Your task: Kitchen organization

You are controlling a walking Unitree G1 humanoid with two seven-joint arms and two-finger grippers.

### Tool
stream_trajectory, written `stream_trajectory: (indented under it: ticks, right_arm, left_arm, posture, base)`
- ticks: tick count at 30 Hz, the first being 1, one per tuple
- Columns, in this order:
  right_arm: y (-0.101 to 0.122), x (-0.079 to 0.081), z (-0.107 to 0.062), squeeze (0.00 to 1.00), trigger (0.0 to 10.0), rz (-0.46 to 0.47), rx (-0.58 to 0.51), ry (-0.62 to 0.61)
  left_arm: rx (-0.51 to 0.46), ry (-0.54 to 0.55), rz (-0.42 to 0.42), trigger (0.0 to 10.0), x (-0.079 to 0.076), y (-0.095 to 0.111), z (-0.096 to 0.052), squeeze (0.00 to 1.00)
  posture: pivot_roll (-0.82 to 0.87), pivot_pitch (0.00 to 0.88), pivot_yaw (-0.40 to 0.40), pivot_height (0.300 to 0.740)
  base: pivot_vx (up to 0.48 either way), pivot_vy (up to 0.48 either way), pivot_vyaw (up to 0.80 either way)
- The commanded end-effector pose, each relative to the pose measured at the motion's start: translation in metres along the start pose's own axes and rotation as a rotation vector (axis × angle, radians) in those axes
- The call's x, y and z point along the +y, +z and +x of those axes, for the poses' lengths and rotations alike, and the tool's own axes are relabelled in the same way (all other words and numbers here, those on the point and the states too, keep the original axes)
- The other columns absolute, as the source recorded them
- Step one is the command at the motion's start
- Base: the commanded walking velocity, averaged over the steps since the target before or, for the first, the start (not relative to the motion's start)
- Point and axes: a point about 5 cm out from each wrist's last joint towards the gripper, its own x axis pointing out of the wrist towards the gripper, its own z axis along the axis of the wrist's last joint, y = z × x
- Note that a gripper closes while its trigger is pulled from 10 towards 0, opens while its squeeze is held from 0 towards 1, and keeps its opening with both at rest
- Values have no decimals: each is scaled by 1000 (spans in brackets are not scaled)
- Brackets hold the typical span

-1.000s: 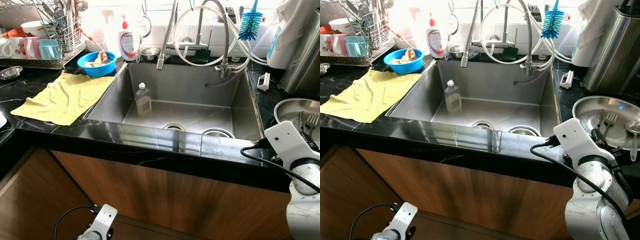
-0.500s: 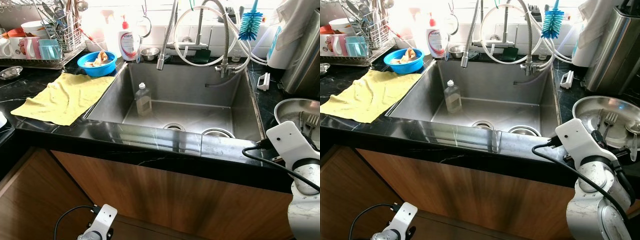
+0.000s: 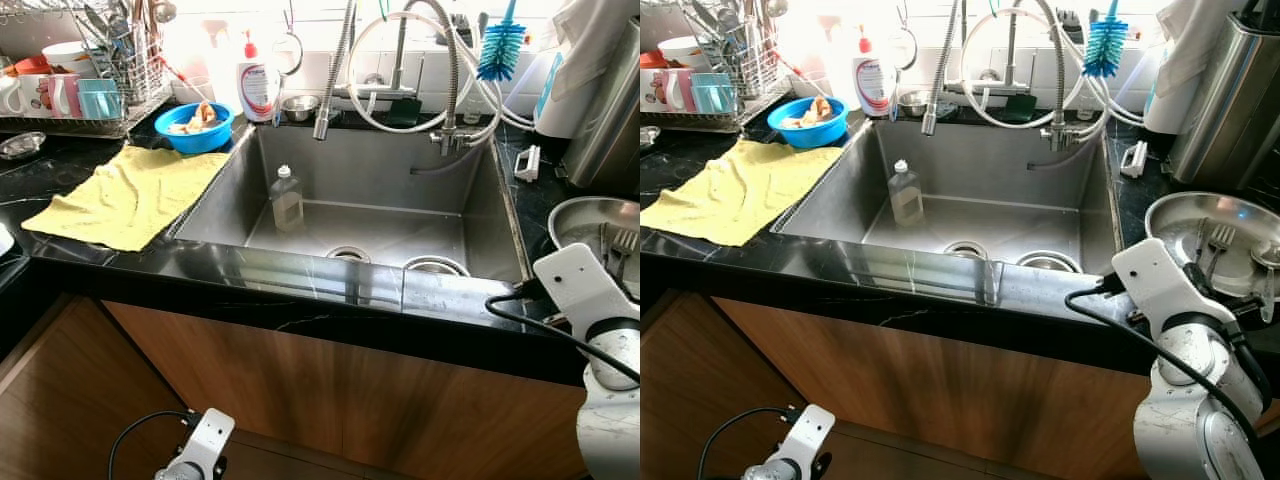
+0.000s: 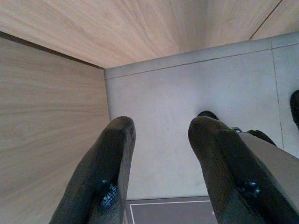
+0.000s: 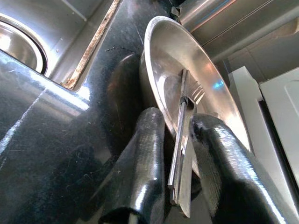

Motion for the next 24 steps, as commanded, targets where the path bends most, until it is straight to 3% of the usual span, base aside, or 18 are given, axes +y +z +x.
stream_trajectory:
  ticks: [1,24]
  right_arm:
    - [1,-2,-1,0,10000,5,-5,-1]
    - [-4,-3,0,0,10000,16,31,-10]
  left_arm:
    - [26,5,6,10000,2,-6,-1,0]
    - [26,5,6,10000,3,-6,-1,0]
  posture:
    - [-144,0,55,740]
    - [-143,0,56,740]
  base:
    - [0,0,0]
    - [0,0,0]
